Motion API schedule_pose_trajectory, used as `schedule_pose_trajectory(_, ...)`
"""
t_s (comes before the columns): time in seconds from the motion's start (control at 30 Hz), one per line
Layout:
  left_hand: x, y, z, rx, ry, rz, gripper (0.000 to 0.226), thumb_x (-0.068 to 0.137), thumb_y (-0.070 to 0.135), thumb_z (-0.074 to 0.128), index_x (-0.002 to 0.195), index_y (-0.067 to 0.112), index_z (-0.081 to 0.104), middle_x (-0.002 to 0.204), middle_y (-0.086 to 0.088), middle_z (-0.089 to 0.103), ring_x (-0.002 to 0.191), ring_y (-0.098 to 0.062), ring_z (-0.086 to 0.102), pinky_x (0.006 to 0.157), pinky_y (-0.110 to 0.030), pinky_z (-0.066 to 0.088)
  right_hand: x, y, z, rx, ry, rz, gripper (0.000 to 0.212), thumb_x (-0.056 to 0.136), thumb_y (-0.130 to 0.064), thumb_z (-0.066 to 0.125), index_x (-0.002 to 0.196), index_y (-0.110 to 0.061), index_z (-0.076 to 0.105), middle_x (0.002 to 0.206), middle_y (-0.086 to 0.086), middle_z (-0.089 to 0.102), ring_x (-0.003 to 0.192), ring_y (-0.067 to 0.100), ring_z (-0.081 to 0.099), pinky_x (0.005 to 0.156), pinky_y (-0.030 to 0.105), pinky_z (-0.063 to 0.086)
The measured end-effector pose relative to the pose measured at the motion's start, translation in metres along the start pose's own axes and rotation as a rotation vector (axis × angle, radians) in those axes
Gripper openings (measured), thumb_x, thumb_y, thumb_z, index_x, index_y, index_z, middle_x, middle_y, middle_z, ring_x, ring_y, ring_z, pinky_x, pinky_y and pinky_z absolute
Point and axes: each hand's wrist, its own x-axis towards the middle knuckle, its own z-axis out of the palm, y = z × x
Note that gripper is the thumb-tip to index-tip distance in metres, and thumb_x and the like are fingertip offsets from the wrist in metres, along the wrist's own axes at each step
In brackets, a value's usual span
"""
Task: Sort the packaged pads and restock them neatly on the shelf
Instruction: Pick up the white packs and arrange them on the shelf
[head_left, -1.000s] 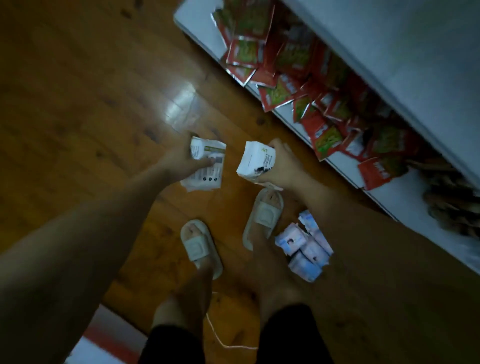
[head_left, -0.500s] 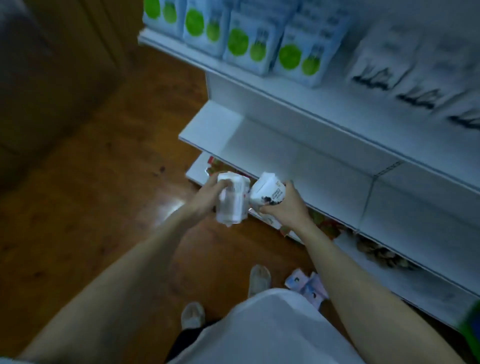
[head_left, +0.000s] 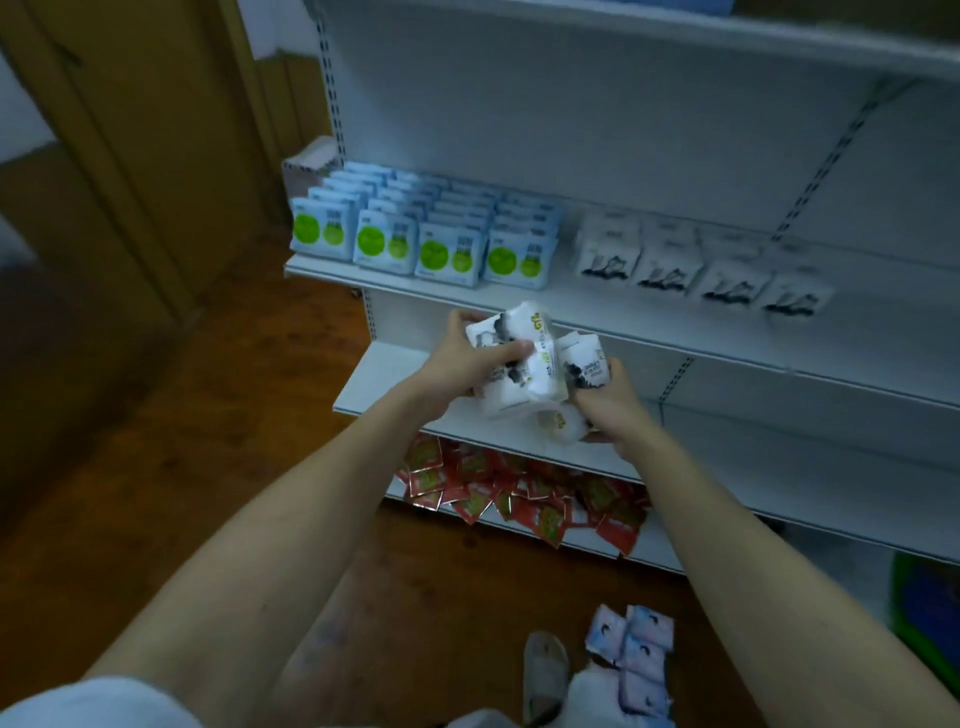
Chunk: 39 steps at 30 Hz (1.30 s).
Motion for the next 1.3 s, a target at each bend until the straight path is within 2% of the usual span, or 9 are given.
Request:
schedule_pose_trajectory(0.1,-0.001,0.022,0.007,0.105,0.055,0.072,0.087,0.073,0.038,0.084,0.137,0.024,0.027,0.123,-0.004,0.057,0.097,-0.016,0.063,0.064,-0.028,0.051,-0.008,-0.009,-0.022,-0.006,0.196,-0.084,0.06,0.054,-0.039,0.089,0.098,-0.035,0.048,0.098,-0.009,0.066,0.092,0.019,0.066,0.07,0.053,0.06)
schedule_pose_trajectory(0.2,-0.001,0.036,0.018,0.233,0.084,0.143,0.098,0.071,0.037,0.086,0.145,0.02,0.024,0.135,-0.004,0.048,0.117,-0.022,0.054,0.092,-0.035,0.047,-0.018,-0.022,-0.043,-0.045,0.32,-0.204,0.059,0.062,-0.03,0.086,0.103,-0.03,0.044,0.1,-0.009,0.062,0.092,0.015,0.063,0.077,0.046,0.057)
schedule_pose_trajectory(0.3,0.001,0.042,0.037,0.162,0.036,0.222,0.053,0.078,0.033,0.081,0.119,0.017,0.051,0.115,-0.005,0.065,0.099,-0.014,0.062,0.085,-0.038,0.053,-0.017,-0.027,-0.057,-0.048,0.335,-0.264,0.06,0.065,-0.031,0.083,0.112,-0.027,0.046,0.11,-0.001,0.06,0.094,0.014,0.061,0.072,0.034,0.053)
schedule_pose_trajectory(0.4,0.006,0.049,0.056,0.011,-0.089,0.131,0.046,0.09,0.043,0.065,0.124,0.022,0.044,0.11,-0.005,0.068,0.094,-0.017,0.067,0.078,-0.039,0.057,-0.009,-0.028,-0.072,0.013,0.335,-0.274,0.061,0.068,-0.039,0.082,0.116,-0.028,0.046,0.115,0.002,0.057,0.095,0.012,0.061,0.068,0.027,0.05)
schedule_pose_trajectory(0.5,0.014,0.055,0.071,0.026,-0.143,0.15,0.068,0.089,0.017,0.07,0.138,0.026,0.024,0.114,-0.003,0.064,0.091,-0.009,0.068,0.066,-0.025,0.056,-0.002,-0.024,-0.089,0.048,0.306,-0.278,0.06,0.066,-0.039,0.082,0.113,-0.032,0.045,0.116,0.001,0.056,0.097,0.012,0.06,0.071,0.028,0.052)
schedule_pose_trajectory(0.63,0.027,0.063,0.093,0.187,-0.061,0.223,0.109,0.079,0.005,0.078,0.153,0.027,0.002,0.129,-0.006,0.054,0.107,-0.02,0.063,0.077,-0.027,0.057,0.006,-0.014,-0.118,-0.054,0.331,-0.319,0.061,0.06,-0.041,0.078,0.112,-0.034,0.049,0.114,-0.002,0.055,0.097,0.017,0.059,0.081,0.041,0.055)
schedule_pose_trajectory(0.87,0.055,0.08,0.126,0.937,0.06,0.36,0.103,0.06,0.025,0.091,0.145,0.02,0.033,0.132,-0.013,0.044,0.118,-0.036,0.047,0.098,-0.042,0.042,0.018,0.018,-0.181,-0.63,0.491,-0.482,0.063,0.077,-0.013,0.076,0.131,-0.026,0.048,0.128,-0.004,0.046,0.099,0.018,0.036,0.07,0.031,0.037)
schedule_pose_trajectory(1.07,0.07,0.08,0.147,1.082,0.046,0.413,0.104,0.066,0.027,0.087,0.149,0.03,0.027,0.133,-0.012,0.041,0.122,-0.033,0.037,0.102,-0.046,0.04,0.033,0.031,-0.197,-0.642,0.483,-0.491,0.061,0.076,-0.013,0.079,0.125,-0.017,0.044,0.127,0.002,0.048,0.106,0.025,0.044,0.066,0.033,0.042)
schedule_pose_trajectory(1.3,0.109,0.068,0.145,1.025,0.1,0.445,0.093,0.062,0.03,0.09,0.136,0.012,0.037,0.13,-0.01,0.051,0.125,-0.027,0.035,0.098,-0.039,0.042,0.078,0.037,-0.193,-0.756,0.475,-0.557,0.066,0.071,-0.008,0.082,0.127,-0.017,0.048,0.142,0.004,0.027,0.121,0.03,0.043,0.071,0.04,0.058)
